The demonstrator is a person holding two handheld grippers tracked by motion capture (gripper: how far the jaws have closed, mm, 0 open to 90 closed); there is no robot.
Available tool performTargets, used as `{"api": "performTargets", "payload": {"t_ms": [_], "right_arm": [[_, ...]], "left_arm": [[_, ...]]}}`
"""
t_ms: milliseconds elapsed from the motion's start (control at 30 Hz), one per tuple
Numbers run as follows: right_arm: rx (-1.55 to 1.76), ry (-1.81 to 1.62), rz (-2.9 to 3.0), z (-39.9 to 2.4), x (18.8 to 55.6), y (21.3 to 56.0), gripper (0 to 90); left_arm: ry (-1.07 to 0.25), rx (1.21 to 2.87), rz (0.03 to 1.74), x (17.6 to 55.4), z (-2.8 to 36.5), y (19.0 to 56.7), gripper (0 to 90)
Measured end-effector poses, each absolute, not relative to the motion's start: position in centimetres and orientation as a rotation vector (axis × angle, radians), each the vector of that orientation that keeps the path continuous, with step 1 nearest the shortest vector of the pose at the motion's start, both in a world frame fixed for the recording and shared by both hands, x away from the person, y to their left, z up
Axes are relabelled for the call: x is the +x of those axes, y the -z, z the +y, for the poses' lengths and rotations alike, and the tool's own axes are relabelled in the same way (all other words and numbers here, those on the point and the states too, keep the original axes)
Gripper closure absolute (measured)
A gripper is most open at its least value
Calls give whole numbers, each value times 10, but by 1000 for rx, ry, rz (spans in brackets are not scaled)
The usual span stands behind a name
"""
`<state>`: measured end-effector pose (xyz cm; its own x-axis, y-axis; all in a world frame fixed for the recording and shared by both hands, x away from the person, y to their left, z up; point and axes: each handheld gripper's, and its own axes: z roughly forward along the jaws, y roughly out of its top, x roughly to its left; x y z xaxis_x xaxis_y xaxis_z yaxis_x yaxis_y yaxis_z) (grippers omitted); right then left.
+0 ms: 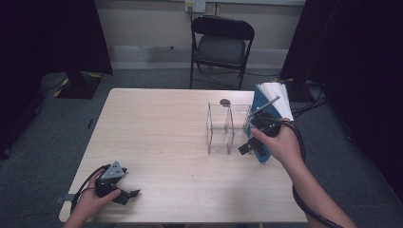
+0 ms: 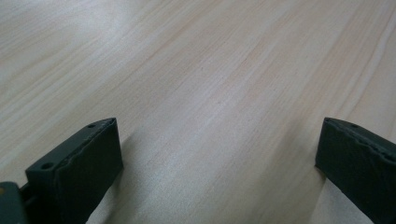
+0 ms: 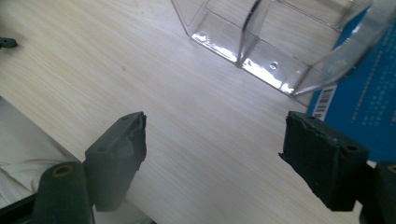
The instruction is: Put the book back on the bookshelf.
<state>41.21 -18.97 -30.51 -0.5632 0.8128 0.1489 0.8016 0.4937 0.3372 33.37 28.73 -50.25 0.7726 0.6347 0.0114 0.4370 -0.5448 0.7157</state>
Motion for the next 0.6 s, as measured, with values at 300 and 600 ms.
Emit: {"api": "performTargets", "payload": {"t_ms": [300,600], "right_arm": [[1389,-577,2734,-169,412,311,208],[1341,-599,2750,-155,411,314,212]], "left_arm": [[-349,2234,794,334,287,503,0],[-349,2235,793,334,287,503,0]]}}
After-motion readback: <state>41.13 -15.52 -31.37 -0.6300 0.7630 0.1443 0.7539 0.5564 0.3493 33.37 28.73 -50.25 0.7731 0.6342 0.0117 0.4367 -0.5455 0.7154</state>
